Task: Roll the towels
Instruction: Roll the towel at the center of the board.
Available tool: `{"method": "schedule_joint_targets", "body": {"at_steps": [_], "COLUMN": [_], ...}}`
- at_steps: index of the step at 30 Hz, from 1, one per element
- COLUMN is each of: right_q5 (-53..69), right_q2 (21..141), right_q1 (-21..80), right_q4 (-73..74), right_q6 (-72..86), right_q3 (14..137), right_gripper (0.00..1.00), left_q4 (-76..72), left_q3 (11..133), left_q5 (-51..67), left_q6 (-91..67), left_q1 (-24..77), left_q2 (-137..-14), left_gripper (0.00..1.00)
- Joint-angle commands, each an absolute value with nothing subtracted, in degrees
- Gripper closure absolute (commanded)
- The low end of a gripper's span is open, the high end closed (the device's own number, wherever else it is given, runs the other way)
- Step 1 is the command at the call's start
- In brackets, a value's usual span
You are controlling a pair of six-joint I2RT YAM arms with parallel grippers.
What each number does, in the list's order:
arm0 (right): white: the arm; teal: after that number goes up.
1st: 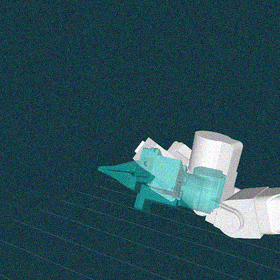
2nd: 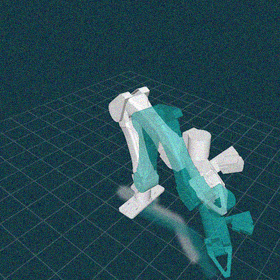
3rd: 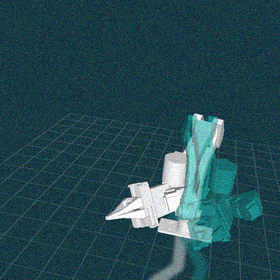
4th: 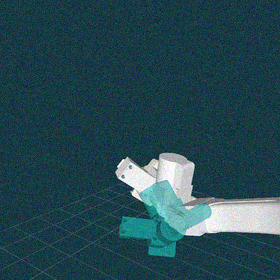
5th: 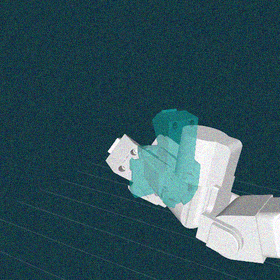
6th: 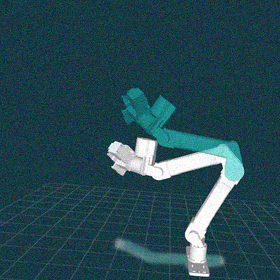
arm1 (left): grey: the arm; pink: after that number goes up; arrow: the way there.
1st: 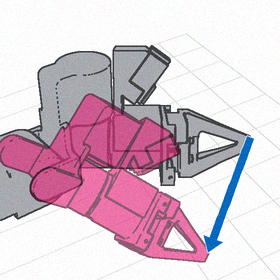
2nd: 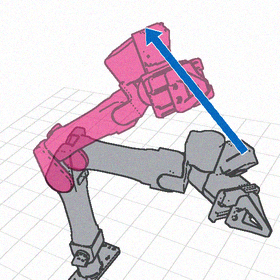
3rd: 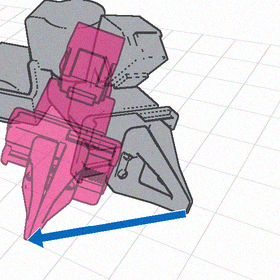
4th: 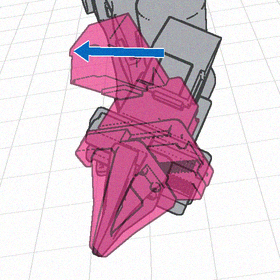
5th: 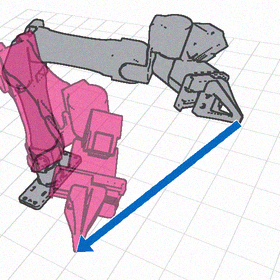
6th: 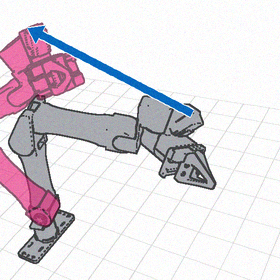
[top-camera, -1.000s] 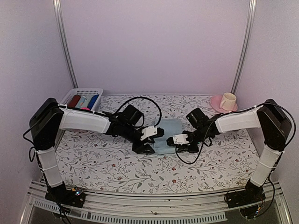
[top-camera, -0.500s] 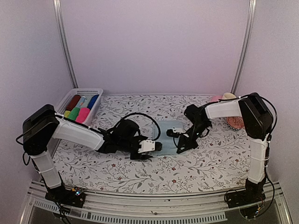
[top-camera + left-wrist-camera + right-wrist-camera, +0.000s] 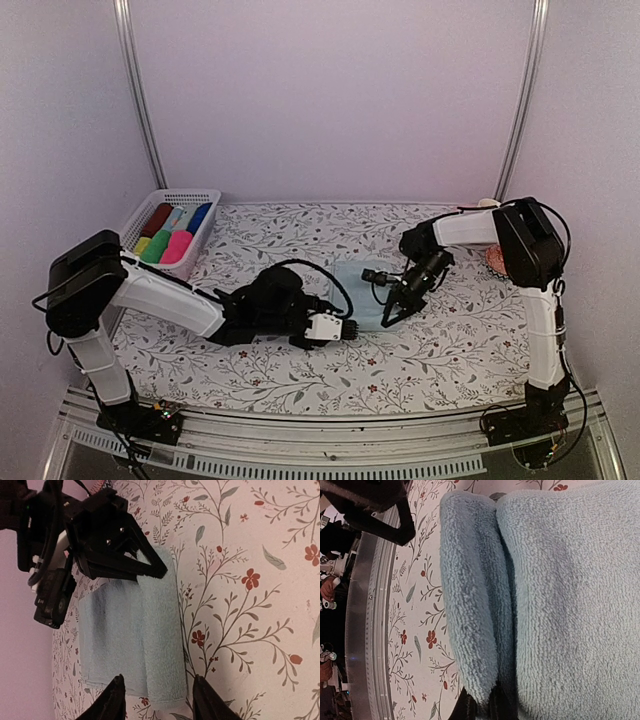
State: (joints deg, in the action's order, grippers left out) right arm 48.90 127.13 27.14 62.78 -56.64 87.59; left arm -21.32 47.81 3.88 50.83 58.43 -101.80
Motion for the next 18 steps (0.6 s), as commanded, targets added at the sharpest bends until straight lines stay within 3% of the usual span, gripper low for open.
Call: {"method": "schedule_joint_targets", "body": {"at_steps": [1, 18], "right_q5": [51.58, 50.32], "right_q2": [130.90, 133.94], "right_q1": [26.13, 25.07], "right_q4": [67.83, 67.63], "right_q6": [-55.41, -52.21], "right_q3": [91.27, 93.60], "right_gripper": [0.94, 0.95], "left_q4": [-26.84, -36.84], "left_q3": [46.50, 45.61], "left_q5": [1.10, -5.10], "left_q6": [54.92, 60.49], "left_q1": [60.95, 62.34], "left_q2": [-104.16, -110.82], "left_gripper": [0.54, 0.59]}}
